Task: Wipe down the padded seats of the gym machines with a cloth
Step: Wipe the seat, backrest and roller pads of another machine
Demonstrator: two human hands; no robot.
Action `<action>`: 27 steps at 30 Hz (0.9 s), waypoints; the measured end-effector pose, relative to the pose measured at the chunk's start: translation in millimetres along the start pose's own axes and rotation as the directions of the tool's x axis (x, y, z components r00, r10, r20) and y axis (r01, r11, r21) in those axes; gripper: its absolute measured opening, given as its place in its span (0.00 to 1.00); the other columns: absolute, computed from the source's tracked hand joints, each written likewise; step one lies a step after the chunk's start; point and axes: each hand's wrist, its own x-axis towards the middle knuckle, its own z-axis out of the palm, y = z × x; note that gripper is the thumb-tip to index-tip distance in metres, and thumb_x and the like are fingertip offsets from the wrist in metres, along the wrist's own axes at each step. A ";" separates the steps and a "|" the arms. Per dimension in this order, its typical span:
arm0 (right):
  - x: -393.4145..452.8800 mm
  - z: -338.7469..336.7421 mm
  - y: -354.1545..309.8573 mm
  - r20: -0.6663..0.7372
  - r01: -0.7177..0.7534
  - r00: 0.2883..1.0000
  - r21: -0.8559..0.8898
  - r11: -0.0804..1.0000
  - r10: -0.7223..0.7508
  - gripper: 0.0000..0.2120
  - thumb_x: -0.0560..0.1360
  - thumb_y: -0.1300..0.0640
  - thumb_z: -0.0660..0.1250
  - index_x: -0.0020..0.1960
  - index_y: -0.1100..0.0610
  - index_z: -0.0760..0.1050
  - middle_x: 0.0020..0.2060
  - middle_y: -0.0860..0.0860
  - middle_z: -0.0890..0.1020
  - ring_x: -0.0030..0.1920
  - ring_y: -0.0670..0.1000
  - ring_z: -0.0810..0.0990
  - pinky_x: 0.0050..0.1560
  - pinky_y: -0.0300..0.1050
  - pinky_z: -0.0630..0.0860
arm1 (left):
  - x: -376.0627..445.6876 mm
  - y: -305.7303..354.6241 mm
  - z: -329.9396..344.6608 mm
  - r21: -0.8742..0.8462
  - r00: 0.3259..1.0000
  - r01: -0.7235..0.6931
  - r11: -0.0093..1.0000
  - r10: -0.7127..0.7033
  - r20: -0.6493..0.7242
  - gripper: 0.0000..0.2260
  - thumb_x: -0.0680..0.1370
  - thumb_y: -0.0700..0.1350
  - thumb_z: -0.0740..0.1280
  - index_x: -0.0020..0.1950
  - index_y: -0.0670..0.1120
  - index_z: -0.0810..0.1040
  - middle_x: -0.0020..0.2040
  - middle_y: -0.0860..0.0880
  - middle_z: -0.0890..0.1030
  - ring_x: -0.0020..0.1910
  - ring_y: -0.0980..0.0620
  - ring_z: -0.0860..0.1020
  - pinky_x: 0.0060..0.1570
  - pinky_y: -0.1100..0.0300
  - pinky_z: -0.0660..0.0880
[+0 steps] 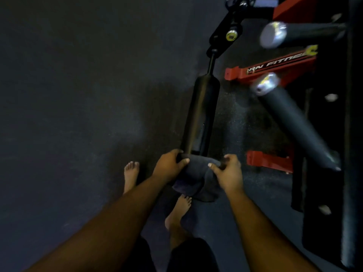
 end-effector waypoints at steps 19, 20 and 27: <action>98.4 150.8 -41.1 -0.168 0.076 0.973 -0.406 0.911 -0.156 0.38 0.81 0.33 0.51 0.83 0.42 0.36 0.83 0.52 0.41 0.81 0.63 0.52 0.69 0.73 0.66 | 134.0 -60.9 26.7 -0.306 0.984 -0.047 0.951 0.096 0.148 0.38 0.80 0.69 0.53 0.82 0.58 0.38 0.83 0.58 0.38 0.79 0.63 0.41 0.78 0.56 0.46; 118.2 147.4 -53.4 -0.190 0.067 0.969 -0.425 0.903 -0.161 0.37 0.82 0.34 0.52 0.83 0.43 0.37 0.83 0.51 0.42 0.81 0.63 0.53 0.68 0.73 0.66 | 140.6 -60.1 24.0 -0.295 0.984 -0.056 0.954 0.103 0.146 0.38 0.79 0.70 0.52 0.82 0.58 0.39 0.83 0.57 0.38 0.81 0.61 0.41 0.79 0.54 0.46; 157.5 129.5 -86.0 -0.113 0.070 0.985 -0.447 0.892 -0.134 0.43 0.78 0.28 0.54 0.82 0.40 0.33 0.82 0.47 0.35 0.82 0.61 0.44 0.69 0.80 0.59 | 173.8 -37.2 15.2 -0.368 0.962 -0.006 0.930 0.106 0.253 0.37 0.81 0.69 0.51 0.84 0.57 0.42 0.84 0.56 0.43 0.82 0.58 0.46 0.79 0.55 0.48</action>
